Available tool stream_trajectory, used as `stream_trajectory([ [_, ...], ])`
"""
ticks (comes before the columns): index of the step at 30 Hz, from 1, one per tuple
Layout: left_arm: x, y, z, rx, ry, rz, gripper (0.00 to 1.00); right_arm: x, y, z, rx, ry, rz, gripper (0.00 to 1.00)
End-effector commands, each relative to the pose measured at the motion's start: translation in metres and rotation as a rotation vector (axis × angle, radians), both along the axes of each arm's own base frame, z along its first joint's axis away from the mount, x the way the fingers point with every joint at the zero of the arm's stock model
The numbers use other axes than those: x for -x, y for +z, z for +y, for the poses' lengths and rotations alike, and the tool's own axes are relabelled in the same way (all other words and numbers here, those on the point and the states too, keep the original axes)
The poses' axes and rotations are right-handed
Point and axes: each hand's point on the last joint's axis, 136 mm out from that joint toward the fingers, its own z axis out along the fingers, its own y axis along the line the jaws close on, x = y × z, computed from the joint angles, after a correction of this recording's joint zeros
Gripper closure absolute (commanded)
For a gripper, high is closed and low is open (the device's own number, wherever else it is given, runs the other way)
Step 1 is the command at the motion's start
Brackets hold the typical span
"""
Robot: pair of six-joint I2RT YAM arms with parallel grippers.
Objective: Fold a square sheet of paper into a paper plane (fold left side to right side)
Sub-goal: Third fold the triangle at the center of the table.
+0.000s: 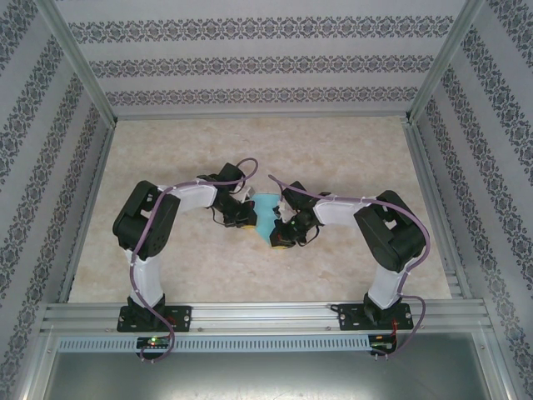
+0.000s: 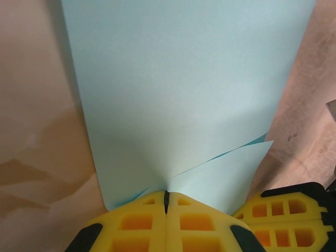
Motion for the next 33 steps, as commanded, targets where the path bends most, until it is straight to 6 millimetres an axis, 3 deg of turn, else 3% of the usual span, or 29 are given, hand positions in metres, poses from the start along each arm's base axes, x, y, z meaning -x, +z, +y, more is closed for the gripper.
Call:
stream_trajectory([
  [1,-0.010,-0.027,0.049,-0.167,0.060,-0.032,1.00,0.027,-0.033,-0.045,0.219,-0.008,0.092,1.00],
  [13,-0.034,-0.005,0.064,-0.134,0.097,-0.100,1.00,0.027,-0.027,-0.044,0.198,0.023,0.074,1.00],
  [16,-0.038,0.009,0.067,-0.118,0.114,-0.122,0.97,0.013,-0.012,-0.035,0.153,0.019,-0.009,1.00],
  [18,-0.039,0.021,0.067,-0.097,0.133,-0.144,0.94,-0.001,0.010,-0.026,0.094,0.012,-0.107,0.99],
  [24,-0.029,0.054,0.061,0.014,0.214,-0.171,0.79,-0.031,0.069,-0.030,0.063,-0.007,-0.386,0.72],
  [28,-0.018,0.064,0.050,0.114,0.261,-0.149,0.70,-0.041,0.076,-0.036,0.087,0.000,-0.470,0.62],
  [33,-0.006,0.056,0.023,0.218,0.271,-0.074,0.64,-0.044,0.074,-0.016,0.024,0.040,-0.485,0.62],
])
